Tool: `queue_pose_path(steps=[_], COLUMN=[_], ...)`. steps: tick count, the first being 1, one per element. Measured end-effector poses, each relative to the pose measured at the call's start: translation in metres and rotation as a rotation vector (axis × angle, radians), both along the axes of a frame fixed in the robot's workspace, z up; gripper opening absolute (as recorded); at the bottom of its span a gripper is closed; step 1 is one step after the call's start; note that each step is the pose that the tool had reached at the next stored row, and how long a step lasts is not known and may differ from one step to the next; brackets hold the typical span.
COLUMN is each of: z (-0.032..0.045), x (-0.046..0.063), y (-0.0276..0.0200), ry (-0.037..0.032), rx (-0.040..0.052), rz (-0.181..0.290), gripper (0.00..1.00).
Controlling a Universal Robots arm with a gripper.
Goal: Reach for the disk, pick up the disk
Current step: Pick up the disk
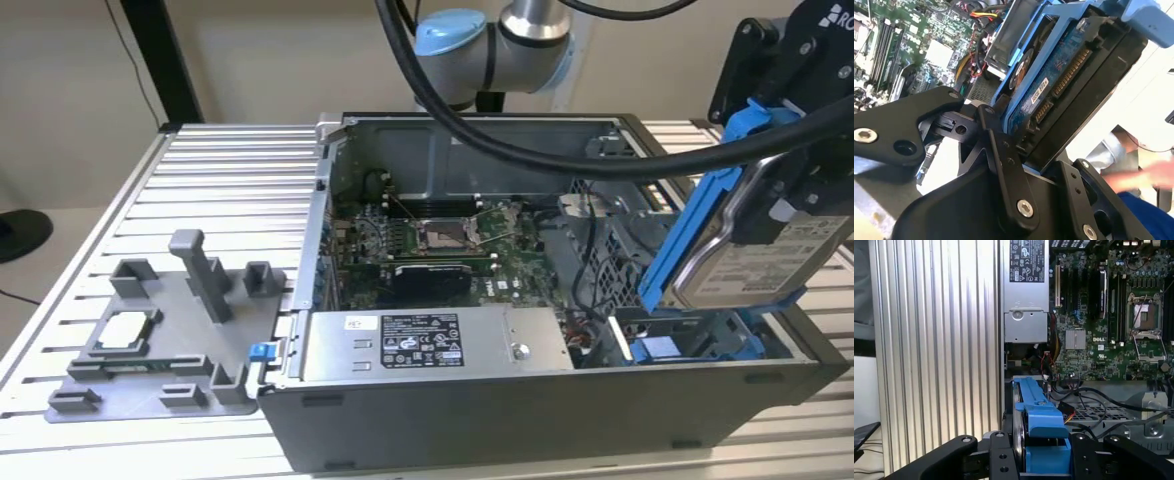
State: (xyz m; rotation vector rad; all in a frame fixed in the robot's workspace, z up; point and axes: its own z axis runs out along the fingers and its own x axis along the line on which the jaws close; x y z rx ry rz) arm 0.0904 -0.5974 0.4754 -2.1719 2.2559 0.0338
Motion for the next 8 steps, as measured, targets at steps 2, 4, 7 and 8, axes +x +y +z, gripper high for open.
queue_pose_path(steps=[2, 4, 7, 8], z=[0.0000, 0.0000, 0.0000, 0.0000], x=[0.0000, 0.0000, 0.0000, 0.0000], y=[0.0000, 0.0000, 0.0000, 0.0000], ry=[0.0000, 0.0000, 0.0000, 0.0000], rx=[0.0000, 0.0001, 0.0000, 0.0000], rz=[0.000, 0.000, 0.000, 0.000], gripper=[0.00, 0.00, 0.00, 0.00])
